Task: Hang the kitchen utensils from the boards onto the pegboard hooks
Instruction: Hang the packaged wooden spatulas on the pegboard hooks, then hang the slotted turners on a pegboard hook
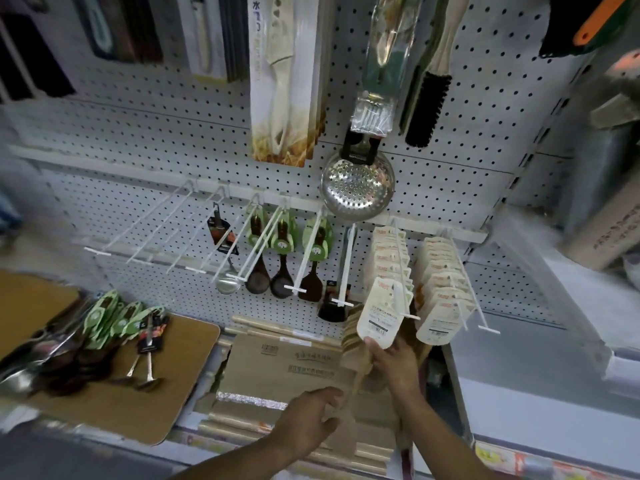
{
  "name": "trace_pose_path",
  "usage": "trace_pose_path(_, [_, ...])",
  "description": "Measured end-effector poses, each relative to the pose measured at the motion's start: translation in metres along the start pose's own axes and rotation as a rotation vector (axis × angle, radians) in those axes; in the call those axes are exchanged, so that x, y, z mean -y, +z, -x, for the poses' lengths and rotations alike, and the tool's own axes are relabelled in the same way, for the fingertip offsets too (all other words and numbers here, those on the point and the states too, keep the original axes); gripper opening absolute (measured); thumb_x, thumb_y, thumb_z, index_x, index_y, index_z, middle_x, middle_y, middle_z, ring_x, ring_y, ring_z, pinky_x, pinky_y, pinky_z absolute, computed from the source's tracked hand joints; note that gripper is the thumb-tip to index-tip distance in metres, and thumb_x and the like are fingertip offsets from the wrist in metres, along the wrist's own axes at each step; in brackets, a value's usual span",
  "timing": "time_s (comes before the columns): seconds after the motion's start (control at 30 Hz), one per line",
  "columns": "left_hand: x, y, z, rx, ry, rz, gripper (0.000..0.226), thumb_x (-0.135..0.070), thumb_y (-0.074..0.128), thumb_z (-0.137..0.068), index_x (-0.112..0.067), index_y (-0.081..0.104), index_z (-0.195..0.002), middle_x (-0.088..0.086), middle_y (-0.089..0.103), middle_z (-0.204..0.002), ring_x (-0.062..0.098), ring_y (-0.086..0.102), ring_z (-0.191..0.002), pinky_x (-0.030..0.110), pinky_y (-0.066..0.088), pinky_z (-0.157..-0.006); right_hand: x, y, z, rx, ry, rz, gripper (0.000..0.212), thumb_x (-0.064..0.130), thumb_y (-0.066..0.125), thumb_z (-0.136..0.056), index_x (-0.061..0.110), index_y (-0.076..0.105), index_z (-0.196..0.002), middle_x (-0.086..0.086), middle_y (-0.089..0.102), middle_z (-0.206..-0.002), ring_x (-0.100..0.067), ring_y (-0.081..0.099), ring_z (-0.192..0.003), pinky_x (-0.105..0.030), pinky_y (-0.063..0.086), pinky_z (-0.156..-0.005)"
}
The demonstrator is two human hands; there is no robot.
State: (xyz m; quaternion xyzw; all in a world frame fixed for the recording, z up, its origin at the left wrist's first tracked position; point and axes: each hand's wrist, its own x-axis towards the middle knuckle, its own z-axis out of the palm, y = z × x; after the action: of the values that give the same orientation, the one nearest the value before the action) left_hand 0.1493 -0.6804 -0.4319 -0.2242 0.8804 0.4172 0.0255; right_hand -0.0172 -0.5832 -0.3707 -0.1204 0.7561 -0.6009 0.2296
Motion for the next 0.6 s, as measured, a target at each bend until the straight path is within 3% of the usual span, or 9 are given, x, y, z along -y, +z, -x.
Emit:
trace_pose_path(0.1, [0.013,-0.024,0.008,-0.043,0.037,-0.067,0.047,-0.033,0.062,-0.090,-0.033,0.053,-0.137,-0.015,0.063,-0.129,0.006,0.058,-0.119,0.019,0.044,-0.101,-0.009,0.006,0.002,0.051,0.040,0.097,0.024,0.012,0.067,-0.090,0.006,0.060,-0.112,-0.010,0.065,-0.113,-0.012,0.061,-0.087,-0.021,0.046,-0.066])
trace_pose_path(0.23, [0.044,-0.065,0.024,-0.122,0.078,-0.123,0.042,-0.032,0.056,-0.095,-0.034,0.052,-0.137,-0.013,0.059,-0.135,0.010,0.055,-0.123,0.027,0.046,-0.101,-0.032,0.031,0.011,0.163,-0.022,0.294,0.031,0.008,0.063,-0.091,0.019,0.052,-0.118,-0.002,0.059,-0.113,-0.026,0.058,-0.113,-0.028,0.044,-0.084])
trace_pose_path(0.3, [0.063,-0.087,0.034,-0.186,0.081,-0.137,0.040,-0.032,0.054,-0.096,-0.032,0.053,-0.136,-0.012,0.057,-0.138,0.012,0.053,-0.126,0.031,0.047,-0.101,-0.036,0.057,0.019,0.227,-0.096,0.470,0.031,0.008,0.066,-0.088,0.017,0.058,-0.116,-0.006,0.065,-0.113,-0.030,0.061,-0.111,-0.036,0.048,-0.091])
trace_pose_path(0.4, [0.096,-0.124,0.055,-0.276,0.077,-0.112,0.038,-0.031,0.054,-0.097,-0.035,0.053,-0.135,-0.015,0.056,-0.138,0.009,0.052,-0.125,0.029,0.047,-0.100,-0.023,0.106,0.037,0.303,-0.302,0.583,0.038,0.005,0.071,-0.083,0.021,0.060,-0.117,0.002,0.064,-0.118,-0.018,0.059,-0.111,-0.035,0.045,-0.097])
trace_pose_path(0.5, [0.130,-0.166,0.083,-0.346,0.075,-0.018,0.035,-0.026,0.058,-0.096,-0.034,0.057,-0.130,-0.017,0.057,-0.129,0.004,0.055,-0.114,0.022,0.045,-0.094,-0.003,0.158,0.055,0.428,-0.460,0.646,0.038,0.012,0.070,-0.086,0.027,0.060,-0.120,0.011,0.061,-0.122,-0.010,0.056,-0.112,-0.029,0.044,-0.094])
trace_pose_path(0.6, [0.170,-0.207,0.114,-0.366,0.066,-0.050,0.040,-0.029,0.059,-0.096,-0.032,0.053,-0.135,-0.011,0.054,-0.138,0.005,0.051,-0.123,0.018,0.041,-0.100,0.008,0.216,0.075,0.525,-0.572,0.698,0.035,0.022,0.065,-0.091,0.034,0.056,-0.123,0.016,0.057,-0.126,-0.003,0.052,-0.115,-0.026,0.044,-0.095])
